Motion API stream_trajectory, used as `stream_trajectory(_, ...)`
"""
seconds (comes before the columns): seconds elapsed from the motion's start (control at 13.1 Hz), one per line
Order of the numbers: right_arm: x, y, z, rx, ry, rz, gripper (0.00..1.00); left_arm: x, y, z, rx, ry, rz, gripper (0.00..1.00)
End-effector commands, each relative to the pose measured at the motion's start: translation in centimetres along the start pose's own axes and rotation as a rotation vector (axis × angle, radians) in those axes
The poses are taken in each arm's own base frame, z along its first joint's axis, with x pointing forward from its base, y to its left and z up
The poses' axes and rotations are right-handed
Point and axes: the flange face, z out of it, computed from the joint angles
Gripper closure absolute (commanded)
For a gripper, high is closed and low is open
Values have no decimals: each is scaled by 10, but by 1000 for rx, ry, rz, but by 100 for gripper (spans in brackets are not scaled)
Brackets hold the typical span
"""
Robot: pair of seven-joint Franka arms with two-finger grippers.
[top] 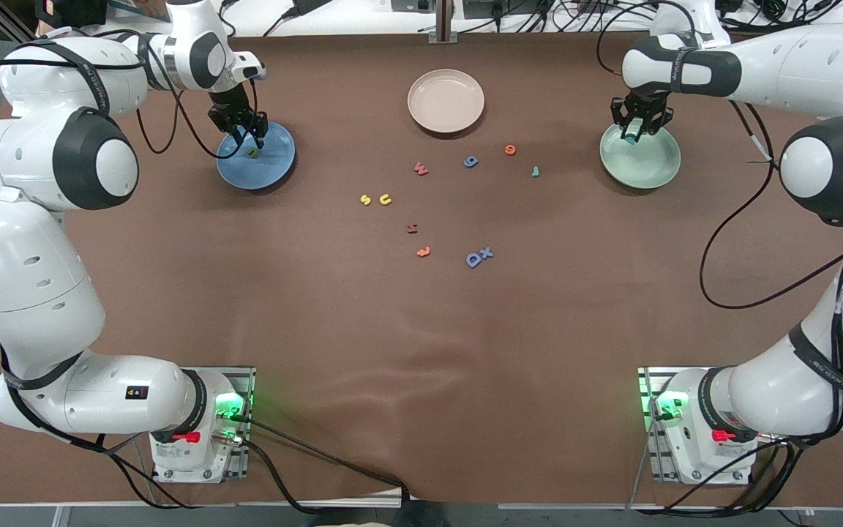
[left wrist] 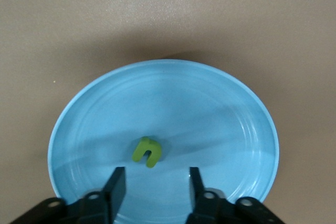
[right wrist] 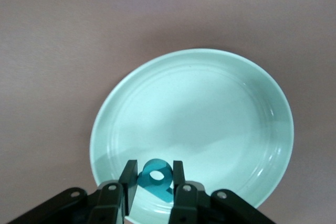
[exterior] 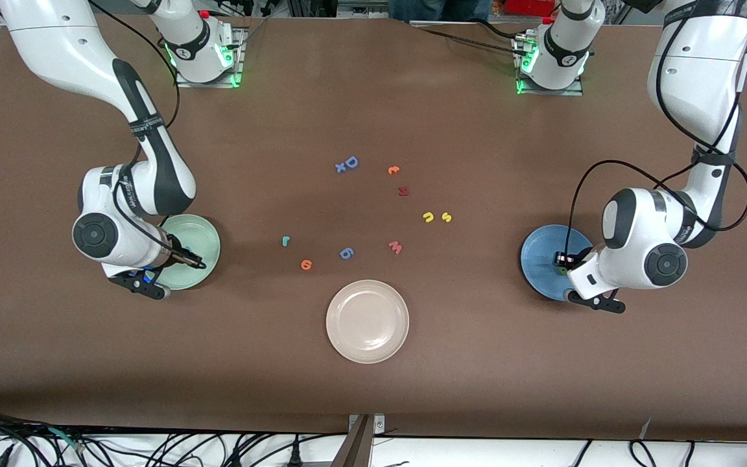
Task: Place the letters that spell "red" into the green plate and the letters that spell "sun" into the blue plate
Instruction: 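Place the u and d on the blue and green plates with both grippers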
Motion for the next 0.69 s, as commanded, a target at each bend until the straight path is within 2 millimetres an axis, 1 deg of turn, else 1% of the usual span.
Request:
stream_trajectory(0.0, -11, -6, -13, 23, 10, -18, 0, 0, 12, -8, -61, 6, 9, 0)
stream_trajectory(0.15, -16, -16, -19, 26, 17, -26, 0, -2, 44, -22, -92, -6, 43, 0)
stream_trajectory(0.31, -21, -26, -21, 30, 22, -12, 0, -5, 84, -43, -102, 11, 45, 0)
stream_trajectory(0.38, -26, -35, -21, 35, 24, 10, 0, -7, 102, -49, -99, 16, 56, 0)
stream_trajectory(0.46, -30, -46, -23, 43, 37, 35, 0, -12, 116, -50, -100, 9, 82, 0)
stream_trajectory(0.53, -35, -56, -22, 49, 48, 57, 0, -21, 133, -58, -100, 9, 99, 0)
stream_trajectory(0.61, -40, -67, -20, 59, 59, 70, 0, -33, 156, -62, -101, 5, 121, 0)
